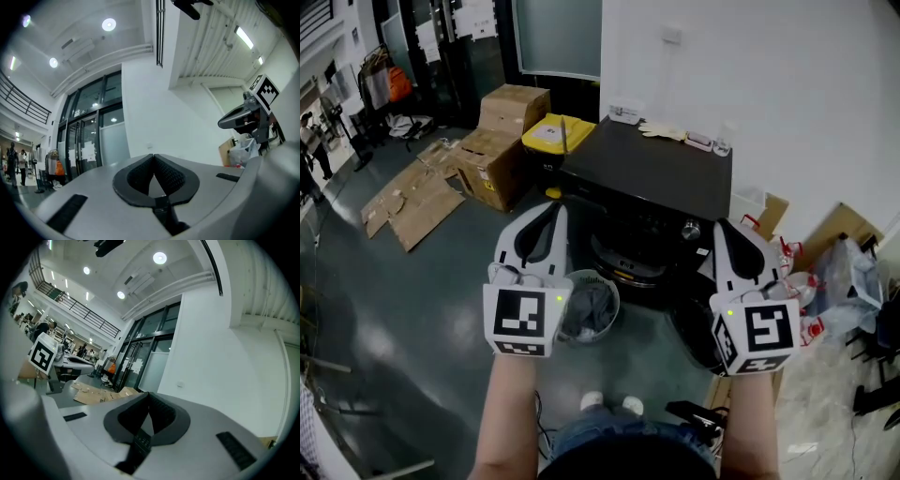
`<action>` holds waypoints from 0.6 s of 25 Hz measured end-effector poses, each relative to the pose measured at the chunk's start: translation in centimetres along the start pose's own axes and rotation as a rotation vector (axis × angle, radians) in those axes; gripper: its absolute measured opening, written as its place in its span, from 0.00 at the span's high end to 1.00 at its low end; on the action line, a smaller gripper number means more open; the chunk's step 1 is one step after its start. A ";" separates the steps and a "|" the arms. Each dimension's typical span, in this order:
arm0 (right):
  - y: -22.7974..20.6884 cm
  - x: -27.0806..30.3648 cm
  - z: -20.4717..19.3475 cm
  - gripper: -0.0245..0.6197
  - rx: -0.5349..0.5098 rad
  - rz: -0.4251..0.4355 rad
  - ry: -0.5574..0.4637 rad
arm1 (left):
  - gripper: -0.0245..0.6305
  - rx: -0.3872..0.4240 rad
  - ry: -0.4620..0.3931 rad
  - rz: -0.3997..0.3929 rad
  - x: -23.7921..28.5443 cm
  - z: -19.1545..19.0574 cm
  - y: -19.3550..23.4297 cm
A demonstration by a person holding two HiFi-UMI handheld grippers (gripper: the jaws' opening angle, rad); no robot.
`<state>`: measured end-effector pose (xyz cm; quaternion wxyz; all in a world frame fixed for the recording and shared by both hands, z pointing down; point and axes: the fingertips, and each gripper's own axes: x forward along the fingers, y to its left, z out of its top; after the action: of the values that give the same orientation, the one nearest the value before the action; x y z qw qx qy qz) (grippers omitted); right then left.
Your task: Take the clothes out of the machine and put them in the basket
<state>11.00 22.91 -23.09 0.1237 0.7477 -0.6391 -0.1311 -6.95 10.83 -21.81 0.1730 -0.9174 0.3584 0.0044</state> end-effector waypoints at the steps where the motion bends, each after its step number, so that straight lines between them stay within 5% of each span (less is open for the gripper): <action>1: -0.1 0.0 0.2 0.96 -0.005 -0.003 -0.005 | 0.96 0.002 -0.004 0.000 0.1 0.2 0.1; 15: -0.4 -0.4 0.6 0.96 -0.061 -0.018 0.000 | 0.96 0.025 -0.018 0.006 0.0 1.4 -0.1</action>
<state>11.11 23.31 -23.79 0.1450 0.7492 -0.6282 -0.1517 -6.78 11.36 -23.09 0.1875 -0.9140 0.3596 0.0088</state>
